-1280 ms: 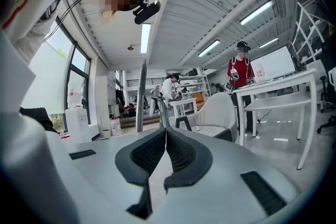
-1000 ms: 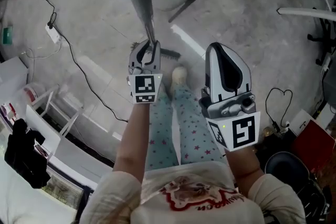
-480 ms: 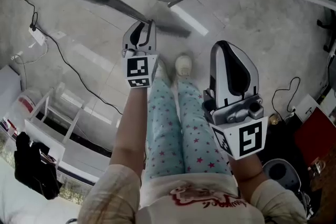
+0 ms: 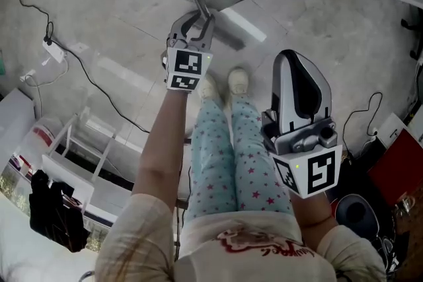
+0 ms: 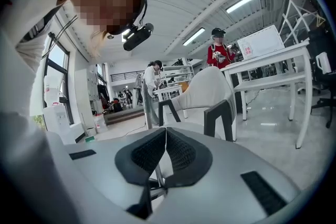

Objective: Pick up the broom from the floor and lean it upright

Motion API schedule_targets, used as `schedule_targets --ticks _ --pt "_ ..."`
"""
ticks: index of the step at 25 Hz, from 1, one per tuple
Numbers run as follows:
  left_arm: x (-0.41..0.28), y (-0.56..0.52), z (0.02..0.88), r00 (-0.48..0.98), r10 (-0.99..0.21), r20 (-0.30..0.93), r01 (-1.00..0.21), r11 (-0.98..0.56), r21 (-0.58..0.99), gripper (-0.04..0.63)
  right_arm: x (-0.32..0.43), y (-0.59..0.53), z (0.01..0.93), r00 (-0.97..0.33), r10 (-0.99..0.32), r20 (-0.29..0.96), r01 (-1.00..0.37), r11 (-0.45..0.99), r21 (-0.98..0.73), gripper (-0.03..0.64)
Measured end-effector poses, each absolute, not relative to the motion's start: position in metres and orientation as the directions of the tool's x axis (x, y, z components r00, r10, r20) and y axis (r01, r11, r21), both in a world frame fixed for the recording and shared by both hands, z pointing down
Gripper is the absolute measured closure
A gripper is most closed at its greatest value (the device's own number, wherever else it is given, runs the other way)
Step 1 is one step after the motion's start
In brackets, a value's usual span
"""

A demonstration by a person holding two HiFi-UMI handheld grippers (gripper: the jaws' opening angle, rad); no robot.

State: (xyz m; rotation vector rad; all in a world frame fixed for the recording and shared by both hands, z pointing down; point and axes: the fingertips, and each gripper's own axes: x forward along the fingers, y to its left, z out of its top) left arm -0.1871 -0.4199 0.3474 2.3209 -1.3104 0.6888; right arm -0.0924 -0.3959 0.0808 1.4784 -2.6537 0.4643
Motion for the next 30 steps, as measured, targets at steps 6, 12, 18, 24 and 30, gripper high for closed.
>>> schedule_targets --ticks 6,12,18,24,30 --pt "-0.193 -0.420 0.354 0.401 -0.663 0.632 -0.862 -0.507 0.015 0.485 -0.094 -0.401 0.083 -0.531 -0.822 0.206 -0.842 0.483 -0.239 0.589" --pt "-0.197 -0.413 0.352 0.360 -0.679 0.640 -0.877 -0.480 -0.016 0.450 -0.097 -0.402 0.084 -0.537 -0.817 0.212 -0.838 0.487 -0.245 0.589" --pt "-0.223 -0.405 0.319 0.318 -0.749 0.582 -0.924 -0.381 0.014 0.374 -0.104 -0.402 0.080 -0.548 -0.811 0.206 -0.831 0.500 -0.245 0.589" --pt "-0.253 -0.382 0.227 0.221 -0.860 0.459 -0.969 -0.245 0.007 0.536 -0.119 -0.401 0.060 -0.559 -0.804 0.203 -0.826 0.518 -0.223 0.589" --pt "-0.238 -0.367 0.064 0.287 -0.929 0.236 -0.953 -0.250 0.173 0.574 -0.128 -0.397 -0.004 -0.561 -0.814 0.150 -0.823 0.530 -0.204 0.589"
